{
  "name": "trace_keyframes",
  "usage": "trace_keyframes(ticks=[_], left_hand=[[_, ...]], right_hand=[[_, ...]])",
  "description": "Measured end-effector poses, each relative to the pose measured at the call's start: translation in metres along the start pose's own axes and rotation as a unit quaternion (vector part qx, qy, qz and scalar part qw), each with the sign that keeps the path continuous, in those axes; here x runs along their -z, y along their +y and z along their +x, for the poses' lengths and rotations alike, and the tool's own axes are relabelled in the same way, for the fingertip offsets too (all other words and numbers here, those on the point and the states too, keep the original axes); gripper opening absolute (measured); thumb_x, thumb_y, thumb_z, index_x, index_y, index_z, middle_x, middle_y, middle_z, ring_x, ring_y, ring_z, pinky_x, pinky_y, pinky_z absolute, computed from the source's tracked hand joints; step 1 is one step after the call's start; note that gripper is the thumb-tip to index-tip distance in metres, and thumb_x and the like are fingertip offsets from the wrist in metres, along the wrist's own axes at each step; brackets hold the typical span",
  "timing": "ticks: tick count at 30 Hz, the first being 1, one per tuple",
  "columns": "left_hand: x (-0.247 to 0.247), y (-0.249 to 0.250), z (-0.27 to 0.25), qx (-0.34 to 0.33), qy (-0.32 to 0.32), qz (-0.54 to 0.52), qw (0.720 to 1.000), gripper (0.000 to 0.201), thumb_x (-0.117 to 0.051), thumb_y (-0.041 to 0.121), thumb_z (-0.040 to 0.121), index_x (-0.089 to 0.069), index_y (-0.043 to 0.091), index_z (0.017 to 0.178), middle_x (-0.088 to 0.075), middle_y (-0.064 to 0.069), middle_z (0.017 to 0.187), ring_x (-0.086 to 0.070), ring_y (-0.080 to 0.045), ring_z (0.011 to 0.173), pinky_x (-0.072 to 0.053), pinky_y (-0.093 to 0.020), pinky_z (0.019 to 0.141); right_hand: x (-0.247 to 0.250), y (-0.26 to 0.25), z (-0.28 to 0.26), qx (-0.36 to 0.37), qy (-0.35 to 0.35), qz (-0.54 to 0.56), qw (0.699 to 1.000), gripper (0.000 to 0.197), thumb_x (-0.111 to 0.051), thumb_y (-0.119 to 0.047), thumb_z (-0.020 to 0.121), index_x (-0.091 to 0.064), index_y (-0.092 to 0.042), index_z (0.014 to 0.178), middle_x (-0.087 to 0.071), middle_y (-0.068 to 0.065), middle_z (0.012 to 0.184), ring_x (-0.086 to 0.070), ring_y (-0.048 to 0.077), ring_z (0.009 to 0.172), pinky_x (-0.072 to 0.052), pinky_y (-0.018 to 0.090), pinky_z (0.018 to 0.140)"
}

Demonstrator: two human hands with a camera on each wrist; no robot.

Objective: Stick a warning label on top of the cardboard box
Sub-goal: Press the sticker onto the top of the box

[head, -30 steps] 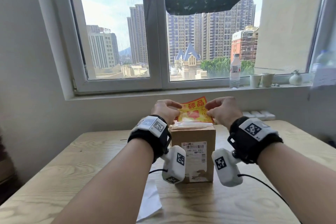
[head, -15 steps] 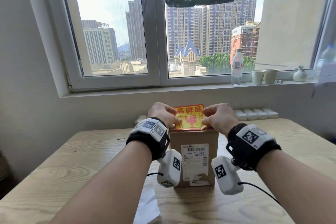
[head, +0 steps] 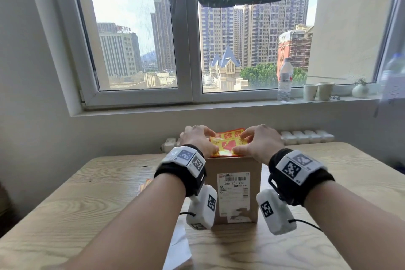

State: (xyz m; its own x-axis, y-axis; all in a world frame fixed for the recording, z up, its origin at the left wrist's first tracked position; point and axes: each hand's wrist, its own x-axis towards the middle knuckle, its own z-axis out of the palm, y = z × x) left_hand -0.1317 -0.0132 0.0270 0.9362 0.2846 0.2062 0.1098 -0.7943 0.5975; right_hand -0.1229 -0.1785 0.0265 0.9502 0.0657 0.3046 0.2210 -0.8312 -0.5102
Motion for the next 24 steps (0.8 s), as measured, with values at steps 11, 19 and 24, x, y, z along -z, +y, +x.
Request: trace_keyframes(ticks=[11, 19, 24], left_hand=[[-0.001, -0.01, -0.003, 0.053, -0.059, -0.175, 0.981, 0.065, -0.071, 0.022, 0.08, -0.048, 0.023, 0.141, -0.056, -0.004, 0.139, -0.058, -0.018, 0.118, -0.046, -0.03, 0.103], [-0.005, -0.002, 0.011, 0.08, -0.071, -0.137, 0.985, 0.07, -0.068, 0.045, 0.08, -0.05, 0.015, 0.14, -0.055, -0.002, 0.142, -0.054, -0.02, 0.128, -0.041, -0.029, 0.107], [-0.008, -0.002, 0.017, 0.071, -0.016, -0.141, 0.987, 0.031, -0.061, 0.029, 0.088, -0.063, 0.018, 0.117, -0.065, 0.006, 0.113, -0.06, -0.016, 0.104, -0.043, -0.019, 0.079]], right_hand=[[-0.001, 0.021, -0.002, -0.067, -0.033, 0.145, 0.987, 0.066, -0.073, -0.038, 0.079, -0.047, -0.021, 0.137, -0.054, 0.007, 0.138, -0.052, 0.024, 0.124, -0.043, 0.038, 0.105], [-0.012, 0.008, 0.027, -0.05, -0.094, 0.096, 0.99, 0.081, -0.069, -0.046, 0.078, -0.034, -0.016, 0.145, -0.051, 0.008, 0.141, -0.052, 0.025, 0.126, -0.044, 0.04, 0.105], [-0.02, 0.016, 0.033, -0.038, 0.002, 0.125, 0.991, 0.041, -0.067, -0.029, 0.085, -0.048, -0.019, 0.121, -0.064, 0.001, 0.113, -0.061, 0.023, 0.103, -0.049, 0.035, 0.092]])
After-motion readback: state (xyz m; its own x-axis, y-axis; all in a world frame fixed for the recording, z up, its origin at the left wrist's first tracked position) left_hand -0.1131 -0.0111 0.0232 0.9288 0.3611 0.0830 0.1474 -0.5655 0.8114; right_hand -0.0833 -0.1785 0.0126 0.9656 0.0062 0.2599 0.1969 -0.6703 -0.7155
